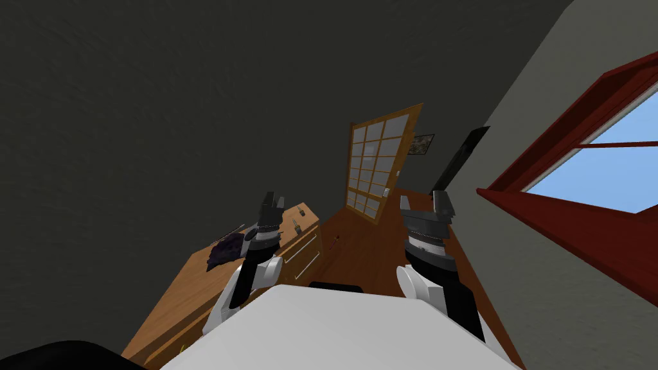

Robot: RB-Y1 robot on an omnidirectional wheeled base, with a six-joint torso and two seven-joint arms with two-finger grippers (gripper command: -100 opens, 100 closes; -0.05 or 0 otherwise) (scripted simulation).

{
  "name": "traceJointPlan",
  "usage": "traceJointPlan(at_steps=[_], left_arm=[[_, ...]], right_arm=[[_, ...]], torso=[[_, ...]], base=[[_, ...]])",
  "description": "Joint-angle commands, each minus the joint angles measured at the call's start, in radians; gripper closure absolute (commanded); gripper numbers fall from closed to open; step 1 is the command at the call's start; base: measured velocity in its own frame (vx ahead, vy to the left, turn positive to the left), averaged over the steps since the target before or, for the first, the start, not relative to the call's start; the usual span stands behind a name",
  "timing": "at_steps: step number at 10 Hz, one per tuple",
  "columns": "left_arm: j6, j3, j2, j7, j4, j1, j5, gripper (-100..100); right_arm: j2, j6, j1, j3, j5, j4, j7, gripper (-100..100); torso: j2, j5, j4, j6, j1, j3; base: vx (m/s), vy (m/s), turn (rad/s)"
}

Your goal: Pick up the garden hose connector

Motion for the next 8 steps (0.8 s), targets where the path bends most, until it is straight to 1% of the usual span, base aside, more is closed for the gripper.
traceJointPlan(at_steps=[1,4,6,8], left_arm=[[0.008,0.008,0.035,-0.022,0.013,-0.012,0.021,-100],[0.030,0.026,0.081,-0.073,0.042,-0.035,0.071,-100],[0.055,0.041,0.112,-0.121,0.070,-0.053,0.117,-100],[0.089,0.059,0.143,-0.177,0.103,-0.071,0.169,-100]], right_arm=[[0.000,0.000,0.000,0.000,0.000,0.000,0.000,0],[0.000,0.000,0.000,0.000,0.000,0.000,0.000,0],[0.000,0.000,0.000,0.000,0.000,0.000,0.000,0],[0.000,0.000,0.000,0.000,0.000,0.000,0.000,0]], torso=[[0.000,0.000,0.000,0.000,0.000,0.000],[0.002,-0.001,0.000,0.000,-0.004,0.001],[0.003,-0.001,0.001,0.000,-0.005,0.002],[0.002,-0.001,0.001,0.000,-0.006,0.001]], base=[[-0.015,-0.034,0.055],[-0.038,-0.068,0.079],[-0.042,-0.084,0.097],[-0.038,-0.088,0.094]])
